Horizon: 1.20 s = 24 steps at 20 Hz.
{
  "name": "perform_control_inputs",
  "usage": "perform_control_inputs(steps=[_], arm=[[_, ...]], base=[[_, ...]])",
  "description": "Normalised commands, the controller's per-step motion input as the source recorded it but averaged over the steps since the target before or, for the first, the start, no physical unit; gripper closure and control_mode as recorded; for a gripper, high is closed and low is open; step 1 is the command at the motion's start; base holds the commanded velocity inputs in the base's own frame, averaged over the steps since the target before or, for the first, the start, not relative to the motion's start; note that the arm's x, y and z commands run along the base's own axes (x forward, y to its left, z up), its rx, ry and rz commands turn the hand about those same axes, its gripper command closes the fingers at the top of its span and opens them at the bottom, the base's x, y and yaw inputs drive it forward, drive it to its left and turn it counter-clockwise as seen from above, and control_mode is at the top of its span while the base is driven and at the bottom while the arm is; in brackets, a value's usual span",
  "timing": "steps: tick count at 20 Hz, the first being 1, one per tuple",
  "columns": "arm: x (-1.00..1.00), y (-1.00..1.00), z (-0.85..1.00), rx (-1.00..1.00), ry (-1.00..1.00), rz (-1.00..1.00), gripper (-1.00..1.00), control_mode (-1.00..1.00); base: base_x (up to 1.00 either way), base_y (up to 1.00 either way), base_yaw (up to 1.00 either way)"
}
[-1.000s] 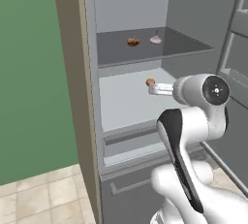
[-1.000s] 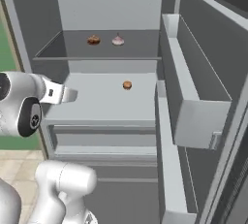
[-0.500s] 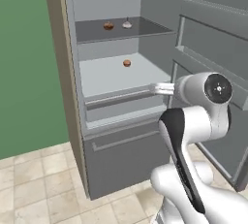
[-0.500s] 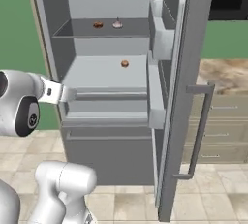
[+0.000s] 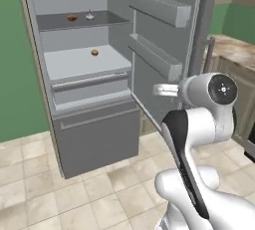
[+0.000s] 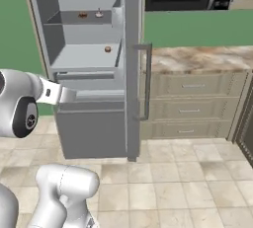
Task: Place the mushroom in the correct fridge rack based on whether it is a fruit or vegetable. Finally, close the fridge door.
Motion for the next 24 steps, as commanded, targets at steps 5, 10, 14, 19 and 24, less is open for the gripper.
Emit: perform_control_inputs(steps=[5, 10, 14, 19, 24], arm=[[0.0, 0.0, 0.0, 0.0, 0.0, 0.0, -1.0, 1.0], [0.0, 0.0, 0.0, 0.0, 0.0, 0.0, -1.0, 1.0], [0.0, 0.0, 0.0, 0.0, 0.0, 0.0, -1.0, 1.0], [0.0, 0.0, 0.0, 0.0, 0.0, 0.0, -1.0, 1.0], [0.0, 0.0, 0.0, 0.0, 0.0, 0.0, -1.0, 1.0]], base=[[-0.6, -1.0, -0.05], [0.32, -1.0, 0.01], [0.94, -0.95, 0.2], [0.94, -0.83, 0.36], [0.68, -0.52, 0.5]])
